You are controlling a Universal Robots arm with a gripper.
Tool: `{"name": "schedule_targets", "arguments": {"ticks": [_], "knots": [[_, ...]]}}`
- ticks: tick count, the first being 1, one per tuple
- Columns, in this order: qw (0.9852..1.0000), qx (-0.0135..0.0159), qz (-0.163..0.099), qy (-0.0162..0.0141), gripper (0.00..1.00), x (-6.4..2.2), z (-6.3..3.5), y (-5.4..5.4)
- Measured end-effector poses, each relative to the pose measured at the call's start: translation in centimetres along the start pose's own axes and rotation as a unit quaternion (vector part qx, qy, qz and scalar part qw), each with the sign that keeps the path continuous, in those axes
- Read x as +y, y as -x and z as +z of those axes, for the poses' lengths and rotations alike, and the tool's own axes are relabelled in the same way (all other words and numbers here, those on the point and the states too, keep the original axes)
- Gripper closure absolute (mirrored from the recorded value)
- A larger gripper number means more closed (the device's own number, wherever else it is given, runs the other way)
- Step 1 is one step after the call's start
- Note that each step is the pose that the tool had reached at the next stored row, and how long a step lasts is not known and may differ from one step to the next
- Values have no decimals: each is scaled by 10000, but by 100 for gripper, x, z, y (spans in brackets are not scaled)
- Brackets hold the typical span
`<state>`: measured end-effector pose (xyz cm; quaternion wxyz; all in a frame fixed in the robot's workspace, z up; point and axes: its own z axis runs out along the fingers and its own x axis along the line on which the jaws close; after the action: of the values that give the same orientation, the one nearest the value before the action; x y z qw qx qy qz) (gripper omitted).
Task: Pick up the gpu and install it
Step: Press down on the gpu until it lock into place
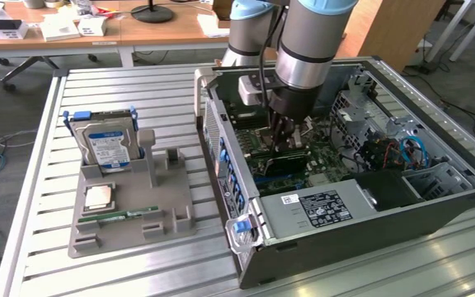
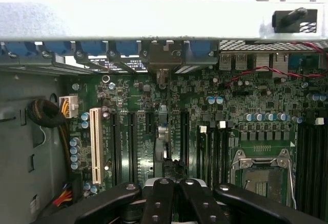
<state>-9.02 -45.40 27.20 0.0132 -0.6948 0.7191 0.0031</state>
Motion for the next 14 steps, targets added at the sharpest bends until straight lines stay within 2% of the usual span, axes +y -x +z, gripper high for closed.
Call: {"name": "schedule_targets", "arguments": {"ticks": [14], "knots": [[10000, 0, 0, -5, 89, 6, 13, 19]]}}
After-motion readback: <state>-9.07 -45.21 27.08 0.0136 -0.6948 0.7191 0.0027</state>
